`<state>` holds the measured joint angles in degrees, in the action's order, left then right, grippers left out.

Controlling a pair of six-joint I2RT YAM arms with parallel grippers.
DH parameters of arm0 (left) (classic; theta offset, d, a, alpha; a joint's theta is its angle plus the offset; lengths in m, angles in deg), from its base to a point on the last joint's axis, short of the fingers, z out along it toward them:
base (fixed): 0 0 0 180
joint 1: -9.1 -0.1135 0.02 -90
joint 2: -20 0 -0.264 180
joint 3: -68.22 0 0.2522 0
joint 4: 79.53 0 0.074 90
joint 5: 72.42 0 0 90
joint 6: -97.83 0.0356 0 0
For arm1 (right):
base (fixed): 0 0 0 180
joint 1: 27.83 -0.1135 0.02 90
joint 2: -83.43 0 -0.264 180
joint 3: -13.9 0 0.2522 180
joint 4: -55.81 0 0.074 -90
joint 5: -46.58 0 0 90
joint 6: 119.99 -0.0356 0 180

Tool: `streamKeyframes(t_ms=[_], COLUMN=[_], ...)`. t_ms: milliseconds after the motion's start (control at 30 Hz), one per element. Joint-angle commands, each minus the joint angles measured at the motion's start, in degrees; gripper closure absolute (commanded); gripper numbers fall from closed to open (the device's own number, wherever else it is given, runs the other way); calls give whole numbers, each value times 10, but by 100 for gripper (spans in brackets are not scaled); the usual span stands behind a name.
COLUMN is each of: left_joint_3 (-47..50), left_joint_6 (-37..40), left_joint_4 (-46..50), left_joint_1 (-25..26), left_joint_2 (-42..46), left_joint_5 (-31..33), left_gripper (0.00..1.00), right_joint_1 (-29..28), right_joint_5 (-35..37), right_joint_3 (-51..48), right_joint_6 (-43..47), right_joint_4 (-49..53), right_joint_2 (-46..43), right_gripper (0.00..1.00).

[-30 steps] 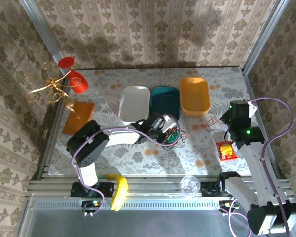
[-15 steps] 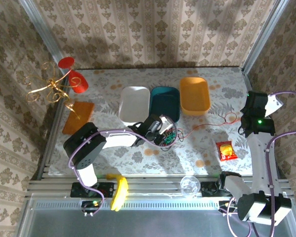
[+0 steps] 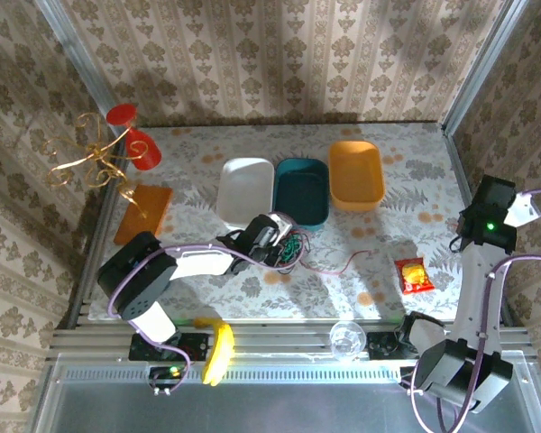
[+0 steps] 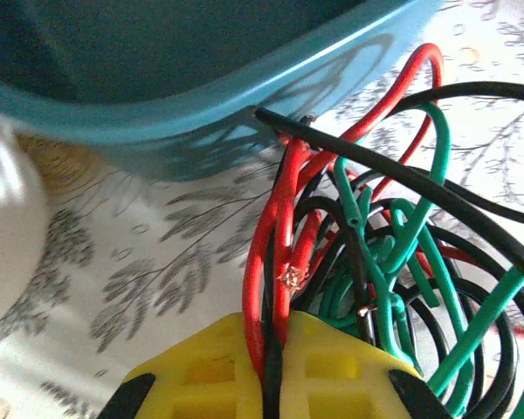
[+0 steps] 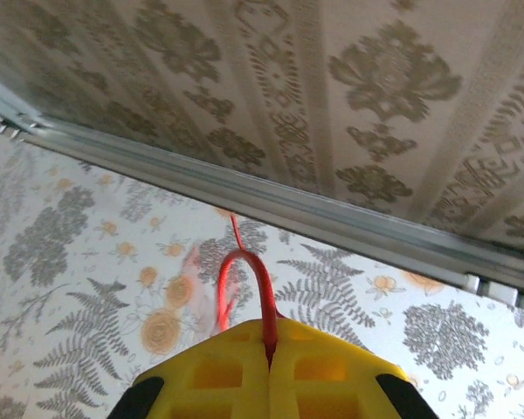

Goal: Untangle the cables

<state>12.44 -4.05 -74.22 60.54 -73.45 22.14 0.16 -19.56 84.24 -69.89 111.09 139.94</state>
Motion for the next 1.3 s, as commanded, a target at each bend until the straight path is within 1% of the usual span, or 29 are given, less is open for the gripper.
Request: streamKeyframes(t_ms=[0, 100, 167, 200, 267, 300, 367, 467, 567, 633, 767, 933, 1100, 1267], left_joint_3=[26, 23, 8, 1, -17, -24, -41, -56, -56, -55, -54, -47, -34, -37], left_joint_6=[-24, -2, 18, 24, 27, 28, 34, 29, 12, 2, -6, -5, -10, -16], left_joint_4=[86, 83, 82, 80, 72, 67, 59, 45, 18, 0, -17, -34, -55, -52], left_joint_1=[-13, -5, 7, 13, 20, 20, 22, 11, -6, -11, -13, -10, -9, -7], left_joint_2=[-3, 3, 2, 0, -4, -7, -11, -13, -10, -13, -21, -20, -14, -17], left_joint_5=[62, 58, 49, 43, 26, 19, 14, -3, -33, -38, -39, -41, -30, -19], left_gripper=[100, 100, 100, 100, 100, 100, 100, 100, 100, 100, 100, 100, 100, 100], right_joint_1=[27, 29, 16, 4, -47, -79, -163, -272, -348, -377, -400, -405, -405, -404], right_joint_5=[-44, -94, -145, -163, -177, -167, -122, -55, -7, 8, -16, -77, -111, -152], right_joint_3=[-18, -24, -34, -40, -58, -65, -71, -66, -39, -12, 28, 50, 105, 169], right_joint_6=[-42, -40, -36, -36, -38, -39, -48, -58, -37, -17, 11, 51, 99, 137], right_joint_4=[12, -4, -24, -36, -60, -65, -65, -75, -105, -125, -159, -209, -202, -192], right_joint_2=[-7, -4, -8, -13, -36, -47, -71, -93, -90, -70, -12, 57, 142, 236], right_gripper=[100, 100, 100, 100, 100, 100, 100, 100, 100, 100, 100, 100, 100, 100])
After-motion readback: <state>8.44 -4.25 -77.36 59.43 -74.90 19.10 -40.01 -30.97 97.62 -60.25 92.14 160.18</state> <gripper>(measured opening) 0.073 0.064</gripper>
